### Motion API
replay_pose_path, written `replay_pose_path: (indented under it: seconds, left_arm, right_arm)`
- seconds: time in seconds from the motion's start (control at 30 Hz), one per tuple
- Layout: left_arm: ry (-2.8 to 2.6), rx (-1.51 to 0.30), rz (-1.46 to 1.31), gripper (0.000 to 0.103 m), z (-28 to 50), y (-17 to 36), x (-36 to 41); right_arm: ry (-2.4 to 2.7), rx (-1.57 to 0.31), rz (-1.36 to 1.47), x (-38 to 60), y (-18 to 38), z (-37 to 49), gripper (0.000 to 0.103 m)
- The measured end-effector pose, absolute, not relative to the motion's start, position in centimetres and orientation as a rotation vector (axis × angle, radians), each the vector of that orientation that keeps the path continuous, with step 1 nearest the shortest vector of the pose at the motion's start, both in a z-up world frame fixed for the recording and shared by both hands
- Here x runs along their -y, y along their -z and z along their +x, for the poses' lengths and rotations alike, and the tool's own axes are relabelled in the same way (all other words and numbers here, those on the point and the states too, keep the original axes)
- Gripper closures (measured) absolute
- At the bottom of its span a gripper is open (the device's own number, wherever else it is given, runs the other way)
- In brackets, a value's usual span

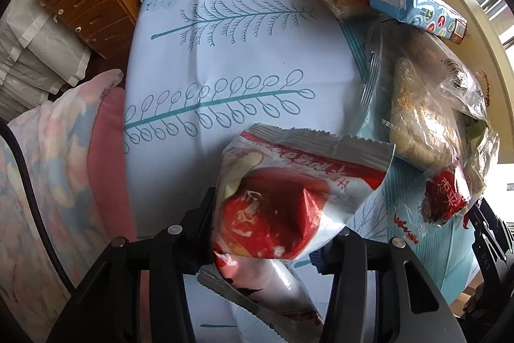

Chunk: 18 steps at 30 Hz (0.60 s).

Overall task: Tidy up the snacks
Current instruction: 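Grasp the chocolate packet with the right gripper while the left grasps the red-white snack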

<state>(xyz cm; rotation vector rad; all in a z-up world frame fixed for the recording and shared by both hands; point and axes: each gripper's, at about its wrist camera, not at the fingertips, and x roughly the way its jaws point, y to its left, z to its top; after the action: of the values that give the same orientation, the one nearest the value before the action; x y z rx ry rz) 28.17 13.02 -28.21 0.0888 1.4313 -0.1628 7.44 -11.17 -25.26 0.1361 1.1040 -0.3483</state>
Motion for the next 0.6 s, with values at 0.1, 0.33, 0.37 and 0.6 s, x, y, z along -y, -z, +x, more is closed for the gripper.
replay_pose_path:
  seconds: [0.1,0.33,0.37,0.6]
  left_arm:
    - [0.175,-1.435,0.085,0.056,27.3,27.4,-12.6]
    - [0.222,-1.442,0.065,0.056,24.8,24.7,-11.2]
    - [0.229,-1.439,0.064,0.056,24.3,24.3,-10.9]
    - [0.303,-1.408,0.04,0.056,21.7,21.1,-8.9]
  right_arm:
    - [0.354,-1.119,0.148,11.1,25.2,6.9,0.06]
    - [0.342,-1.176,0.212,11.1,25.0,5.6,0.061]
    - [0.338,-1.183,0.225,11.2,24.9,5.3,0.061]
    - [0.291,-1.21,0.27,11.1,23.8,3.5,0.061]
